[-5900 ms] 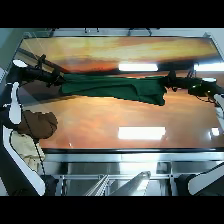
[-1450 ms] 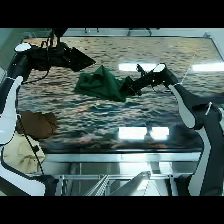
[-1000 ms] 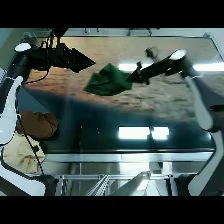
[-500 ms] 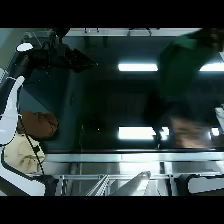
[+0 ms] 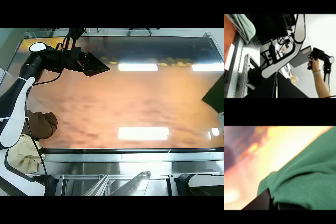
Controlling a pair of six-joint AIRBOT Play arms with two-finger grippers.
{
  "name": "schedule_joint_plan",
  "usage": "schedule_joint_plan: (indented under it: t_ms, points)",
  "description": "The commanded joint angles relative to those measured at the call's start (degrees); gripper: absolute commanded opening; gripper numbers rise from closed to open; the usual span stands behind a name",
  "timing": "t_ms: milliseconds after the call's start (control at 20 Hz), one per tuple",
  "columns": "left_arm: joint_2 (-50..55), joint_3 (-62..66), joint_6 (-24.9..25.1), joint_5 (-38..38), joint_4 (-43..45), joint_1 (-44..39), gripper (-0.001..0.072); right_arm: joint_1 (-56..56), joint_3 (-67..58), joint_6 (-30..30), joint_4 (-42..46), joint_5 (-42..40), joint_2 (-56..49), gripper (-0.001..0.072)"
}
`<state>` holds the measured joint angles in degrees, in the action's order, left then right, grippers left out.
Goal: Fold the shirts.
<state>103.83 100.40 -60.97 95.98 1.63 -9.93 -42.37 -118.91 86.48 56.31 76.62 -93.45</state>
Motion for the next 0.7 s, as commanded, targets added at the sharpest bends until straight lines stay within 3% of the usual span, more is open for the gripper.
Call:
schedule_joint_plan:
  t_ms: [0,100,200,350,500,550,650]
  points:
    - [0.0,0.0,0.0,-4.8,0.3,-1.7,0.0011,-3.0,-0.9,-12.2,-4.8,-10.3,-0.2,0.0024]
    - [0.0,0.0,0.6,-7.2,0.4,-2.1,0.0011,-3.4,-1.4,-22.0,-4.0,-11.9,0.3,0.0024]
    - [0.0,0.0,2.0,-8.8,0.4,-2.2,0.0011,-3.5,-1.4,-22.6,0.3,-11.7,0.4,0.0024]
    - [0.0,0.0,2.3,-9.6,0.4,-2.2,0.0011,-4.1,0.8,-21.8,-5.3,-11.5,-0.1,0.0024]
    - [0.0,0.0,2.5,-9.3,0.4,-2.2,0.0011,-4.0,3.2,-21.8,-4.3,-10.2,-0.2,0.0025]
    - [0.0,0.0,2.5,-9.1,0.4,-2.2,0.0011,-4.1,3.3,-20.4,-2.8,-10.1,-0.3,0.0025]
    - [0.0,0.0,2.5,-8.5,0.4,-2.2,0.0011,-4.5,3.3,-10.3,1.0,-9.6,-0.8,0.0026]
